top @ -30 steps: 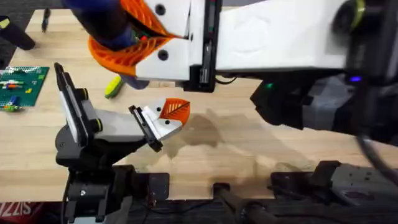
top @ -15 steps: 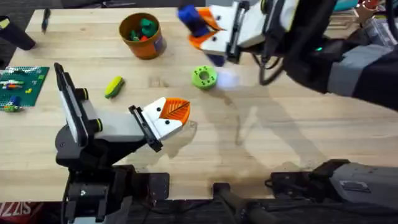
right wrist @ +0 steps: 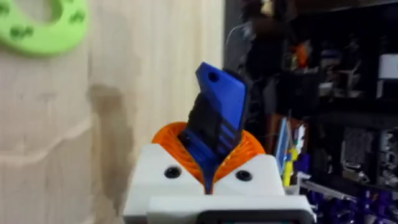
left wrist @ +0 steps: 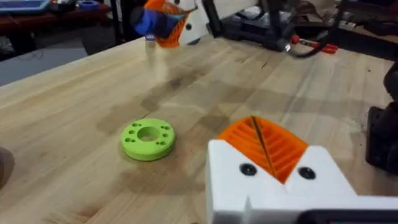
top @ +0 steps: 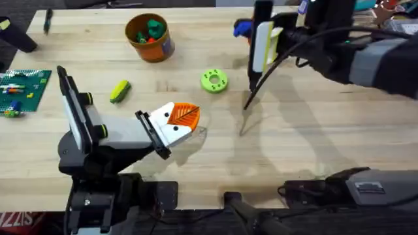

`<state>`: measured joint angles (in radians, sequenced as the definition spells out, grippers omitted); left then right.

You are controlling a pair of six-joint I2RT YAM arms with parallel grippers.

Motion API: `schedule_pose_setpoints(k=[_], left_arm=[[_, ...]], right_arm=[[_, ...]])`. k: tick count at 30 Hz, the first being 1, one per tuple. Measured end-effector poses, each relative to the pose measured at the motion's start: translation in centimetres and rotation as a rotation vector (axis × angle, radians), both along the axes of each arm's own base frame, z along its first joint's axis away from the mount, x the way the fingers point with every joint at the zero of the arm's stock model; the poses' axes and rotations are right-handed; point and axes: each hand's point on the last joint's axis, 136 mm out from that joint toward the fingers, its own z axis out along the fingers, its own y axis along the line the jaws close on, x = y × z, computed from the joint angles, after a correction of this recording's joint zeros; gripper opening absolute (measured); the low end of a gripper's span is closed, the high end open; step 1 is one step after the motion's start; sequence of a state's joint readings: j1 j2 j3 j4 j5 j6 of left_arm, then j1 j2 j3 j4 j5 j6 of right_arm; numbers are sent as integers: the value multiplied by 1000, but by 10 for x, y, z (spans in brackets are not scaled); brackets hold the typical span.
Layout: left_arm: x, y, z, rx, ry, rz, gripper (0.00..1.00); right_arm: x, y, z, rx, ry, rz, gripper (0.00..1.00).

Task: Pick up the gripper from the table and insert it into the empty holder that is missing its gripper. Then pick up a screw, insert it into the mounting hole, and use the screwdriver to tighten it. Finally, clean up the table by picking up the vegetable and placing it into the bucket.

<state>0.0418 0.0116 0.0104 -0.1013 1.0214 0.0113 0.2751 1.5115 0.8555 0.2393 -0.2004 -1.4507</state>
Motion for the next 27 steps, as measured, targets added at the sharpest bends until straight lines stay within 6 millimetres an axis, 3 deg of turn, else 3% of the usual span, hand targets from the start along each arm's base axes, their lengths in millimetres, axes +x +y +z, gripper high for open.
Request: schedule_pose_setpoints(k=[7, 13, 19, 21, 22, 23, 24, 25, 27], left_arm=[[0, 0, 0, 0, 0, 0, 17], [0, 0, 0, 0, 0, 0, 17], [0, 0, 0, 0, 0, 0, 17], [0, 0, 0, 0, 0, 0, 17], [0, 0, 0, 0, 0, 0, 17], [0, 0, 0, 0, 1, 0, 17], [0, 0, 0, 0, 0, 0, 17], [0, 0, 0, 0, 0, 0, 17], [0, 0, 0, 0, 0, 0, 17]], right_arm=[[21, -29, -66, -108, 85, -76, 26], [36, -48, -110, -150, 112, -120, 26], [41, -48, -112, -167, 102, -119, 56], [41, -48, -112, -168, 103, -119, 180], [41, -48, -111, -167, 100, -120, 306], [48, -46, -100, -155, 66, -122, 741], [50, -46, -96, -148, 57, -126, 876], [52, -45, -89, -136, 46, -132, 966], [51, -44, -88, -99, 73, -156, 990]])
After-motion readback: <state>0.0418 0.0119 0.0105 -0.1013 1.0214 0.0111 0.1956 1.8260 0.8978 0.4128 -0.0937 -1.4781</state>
